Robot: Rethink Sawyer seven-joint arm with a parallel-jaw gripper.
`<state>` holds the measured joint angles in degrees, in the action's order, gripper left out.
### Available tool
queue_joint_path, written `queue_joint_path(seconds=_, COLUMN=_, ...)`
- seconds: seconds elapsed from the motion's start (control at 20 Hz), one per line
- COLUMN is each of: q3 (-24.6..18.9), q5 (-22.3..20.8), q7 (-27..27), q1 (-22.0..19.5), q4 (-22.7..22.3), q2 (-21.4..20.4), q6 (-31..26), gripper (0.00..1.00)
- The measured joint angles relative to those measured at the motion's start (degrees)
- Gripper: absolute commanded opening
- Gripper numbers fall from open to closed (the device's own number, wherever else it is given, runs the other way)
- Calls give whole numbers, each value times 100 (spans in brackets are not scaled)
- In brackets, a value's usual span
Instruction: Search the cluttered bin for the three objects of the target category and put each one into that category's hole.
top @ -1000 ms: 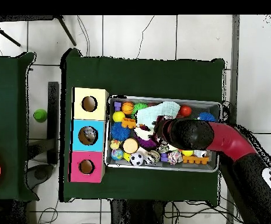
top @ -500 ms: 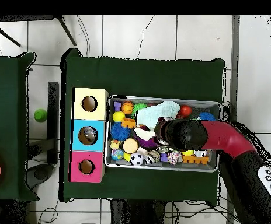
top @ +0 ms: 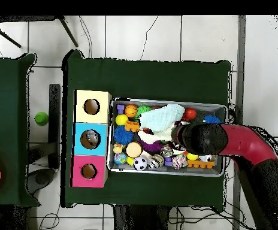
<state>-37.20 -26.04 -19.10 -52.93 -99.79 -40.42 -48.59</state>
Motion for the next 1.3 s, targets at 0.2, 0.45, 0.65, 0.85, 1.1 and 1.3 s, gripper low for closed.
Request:
queue_joint_path(seconds=0.2, q3=-1, q5=-22, q7=0, q1=-223, q4=114, q2=23, q6=-193, gripper=100)
queue_joint_path(seconds=0.45, q3=-2, q5=-154, q7=2, q1=-428, q4=284, q2=72, q6=-369, gripper=100)
queue_joint_path(seconds=0.65, q3=-2, q5=-412, q7=2, q1=-558, q4=415, q2=112, q6=-434, gripper=100)
queue_joint_path(seconds=0.85, q3=-7, q5=-676, q7=4, q1=-634, q4=567, q2=201, q6=-437, gripper=100)
queue_joint_path(seconds=1.1, q3=-10, q5=-973, q7=4, q1=-669, q4=668, q2=275, q6=-437, gripper=100)
queue_joint_path(seconds=1.3, q3=-10, q5=-1220, q7=4, q1=-663, q4=670, q2=323, q6=-437, gripper=100)
